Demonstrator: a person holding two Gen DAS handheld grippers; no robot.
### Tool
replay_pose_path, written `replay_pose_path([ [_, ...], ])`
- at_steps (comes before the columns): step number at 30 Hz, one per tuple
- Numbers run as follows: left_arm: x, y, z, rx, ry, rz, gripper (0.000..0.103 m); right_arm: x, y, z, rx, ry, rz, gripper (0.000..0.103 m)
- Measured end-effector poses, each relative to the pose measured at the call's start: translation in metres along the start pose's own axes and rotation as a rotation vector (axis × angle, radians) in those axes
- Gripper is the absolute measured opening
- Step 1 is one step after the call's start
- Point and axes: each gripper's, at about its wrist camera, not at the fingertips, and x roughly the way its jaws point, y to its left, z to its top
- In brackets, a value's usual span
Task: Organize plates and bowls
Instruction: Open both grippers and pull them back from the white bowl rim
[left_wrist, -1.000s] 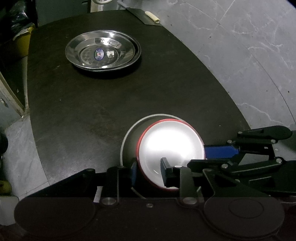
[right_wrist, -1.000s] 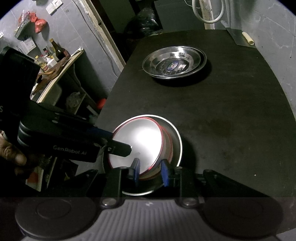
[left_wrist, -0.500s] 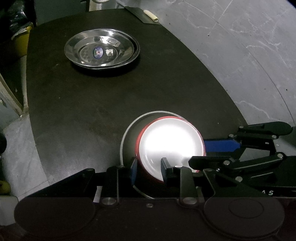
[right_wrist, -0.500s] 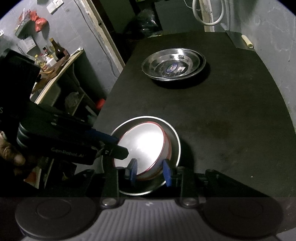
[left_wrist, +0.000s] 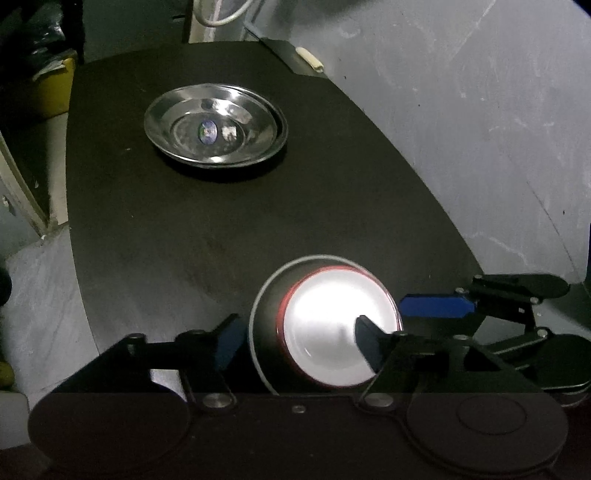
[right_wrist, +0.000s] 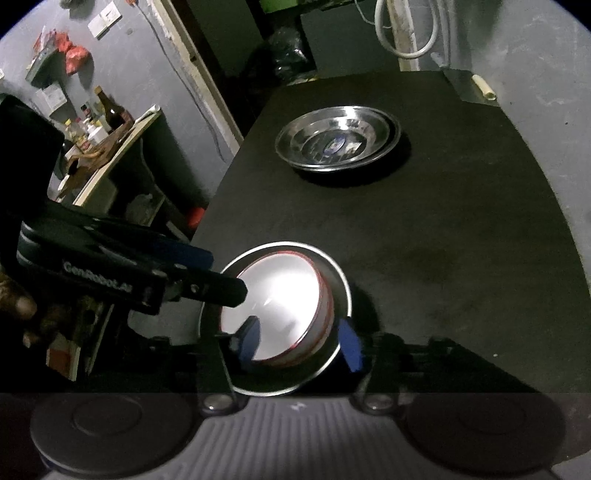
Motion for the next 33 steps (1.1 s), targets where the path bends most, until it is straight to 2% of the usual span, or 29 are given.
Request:
replay_pose_path([
  [1, -0.001, 0.001, 0.001, 0.000, -0.006, 0.001, 0.079, -0.001, -0.001, 0.000, 0.001, -0.004, -0.003, 0.064],
  [3, -0.003, 0.002, 0.002, 0.002, -0.016, 0.003, 0.085, -0.004, -0.002, 0.001, 0.002, -0.020, -0.013, 0.077],
  [5, -0.004, 0.005, 0.004, -0.004, -0.026, 0.010, 0.097, -0.007, -0.003, 0.001, 0.006, -0.035, -0.017, 0.085],
  [7, -0.005, 0.007, 0.005, -0.011, -0.032, 0.022, 0.102, -0.009, -0.005, 0.002, 0.009, -0.049, -0.027, 0.095],
  [9, -0.005, 0.011, 0.006, -0.022, -0.041, 0.035, 0.102, -0.011, -0.006, 0.003, 0.014, -0.063, -0.041, 0.102],
  [16, -0.009, 0.033, 0.004, -0.077, -0.099, 0.107, 0.102, -0.018, -0.017, 0.005, 0.076, -0.129, -0.159, 0.103],
  [21, -0.007, 0.052, -0.003, -0.100, -0.079, 0.164, 0.102, -0.016, -0.035, 0.001, 0.179, -0.098, -0.246, 0.103],
  [25, -0.003, 0.057, -0.007, -0.088, -0.051, 0.176, 0.102, -0.010, -0.042, -0.002, 0.210, -0.053, -0.264, 0.103],
  [33, 0.009, 0.051, -0.009, -0.035, -0.006, 0.177, 0.102, 0.003, -0.039, -0.004, 0.180, 0.031, -0.259, 0.103],
])
